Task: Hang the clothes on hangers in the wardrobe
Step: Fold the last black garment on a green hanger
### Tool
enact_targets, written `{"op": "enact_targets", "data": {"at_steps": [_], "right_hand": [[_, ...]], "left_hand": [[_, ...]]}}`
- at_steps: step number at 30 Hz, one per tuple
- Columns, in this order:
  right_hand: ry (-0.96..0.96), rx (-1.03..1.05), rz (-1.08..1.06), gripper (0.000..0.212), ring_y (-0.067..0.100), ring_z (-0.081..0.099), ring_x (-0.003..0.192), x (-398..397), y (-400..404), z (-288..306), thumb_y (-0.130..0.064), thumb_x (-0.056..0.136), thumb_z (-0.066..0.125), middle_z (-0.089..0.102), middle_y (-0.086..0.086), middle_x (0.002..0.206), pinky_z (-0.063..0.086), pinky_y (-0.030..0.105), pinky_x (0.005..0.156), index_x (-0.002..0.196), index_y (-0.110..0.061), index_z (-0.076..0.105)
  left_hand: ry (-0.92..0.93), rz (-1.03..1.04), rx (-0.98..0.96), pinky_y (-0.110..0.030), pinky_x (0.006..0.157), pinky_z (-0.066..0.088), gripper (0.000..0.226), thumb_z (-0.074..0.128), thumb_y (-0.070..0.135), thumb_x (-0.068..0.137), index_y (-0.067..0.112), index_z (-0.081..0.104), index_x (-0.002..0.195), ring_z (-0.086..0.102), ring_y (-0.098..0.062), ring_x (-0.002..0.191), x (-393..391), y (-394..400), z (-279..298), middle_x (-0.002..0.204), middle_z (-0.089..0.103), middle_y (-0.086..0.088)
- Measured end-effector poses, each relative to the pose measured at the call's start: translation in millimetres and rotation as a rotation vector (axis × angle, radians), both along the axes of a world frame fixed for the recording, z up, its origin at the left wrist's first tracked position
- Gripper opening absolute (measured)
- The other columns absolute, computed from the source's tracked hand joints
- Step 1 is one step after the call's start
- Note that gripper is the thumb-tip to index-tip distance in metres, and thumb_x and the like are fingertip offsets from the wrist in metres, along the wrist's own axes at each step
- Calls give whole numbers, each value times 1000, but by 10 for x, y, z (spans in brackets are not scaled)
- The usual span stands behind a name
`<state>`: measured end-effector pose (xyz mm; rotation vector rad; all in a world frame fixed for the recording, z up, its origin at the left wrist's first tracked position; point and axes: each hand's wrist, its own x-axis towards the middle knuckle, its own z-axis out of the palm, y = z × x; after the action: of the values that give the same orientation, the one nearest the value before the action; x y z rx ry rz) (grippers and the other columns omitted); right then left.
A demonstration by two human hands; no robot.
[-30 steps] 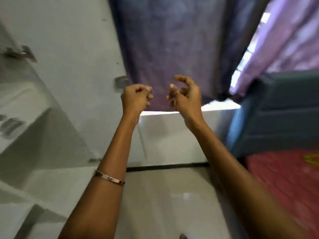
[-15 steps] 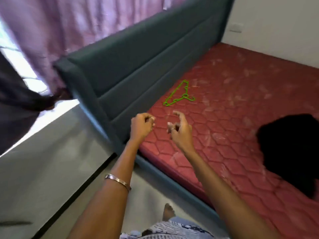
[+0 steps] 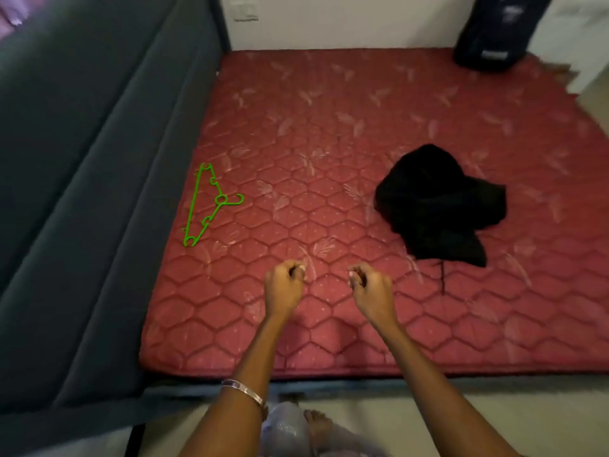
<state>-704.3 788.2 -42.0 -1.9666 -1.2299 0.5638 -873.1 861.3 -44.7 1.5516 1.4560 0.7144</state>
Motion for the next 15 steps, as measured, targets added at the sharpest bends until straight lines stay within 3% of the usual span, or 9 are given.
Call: {"op": "enact_targets", "data": {"at_steps": [3,8,12,15], "right_hand": [[-8,-18,-108,20,28,65,69,251,87,-98,-17,85,50,70,7,73,40,27,62,89,-9,68],[-42,-68,-294,28,35,65,72,848,169,-164,-22,82,48,70,15,75,46,36,65,87,-6,69],[9,-180,-440,16,35,67,82,1610,295,-350,-14,87,57,72,17,83,49,37,74,89,-6,71],[161,-254,-529,7,22,62,74,2325,478,-623,-7,85,65,71,14,80,44,28,72,84,-5,72]], "left_hand": [[27,-96,33,-29,59,42,27,49,27,78,11,70,77,61,-21,61,274,296,-2,66,69,-6],[75,-261,-65,-27,57,40,18,57,19,86,12,68,74,57,-15,56,825,765,-11,61,64,-2],[115,-342,-266,-31,57,49,27,60,10,88,15,62,62,53,-13,51,1441,1193,-167,53,62,3],[37,-213,-540,-15,39,38,24,54,7,92,17,60,71,48,-2,34,2022,1383,-267,56,61,3]]}}
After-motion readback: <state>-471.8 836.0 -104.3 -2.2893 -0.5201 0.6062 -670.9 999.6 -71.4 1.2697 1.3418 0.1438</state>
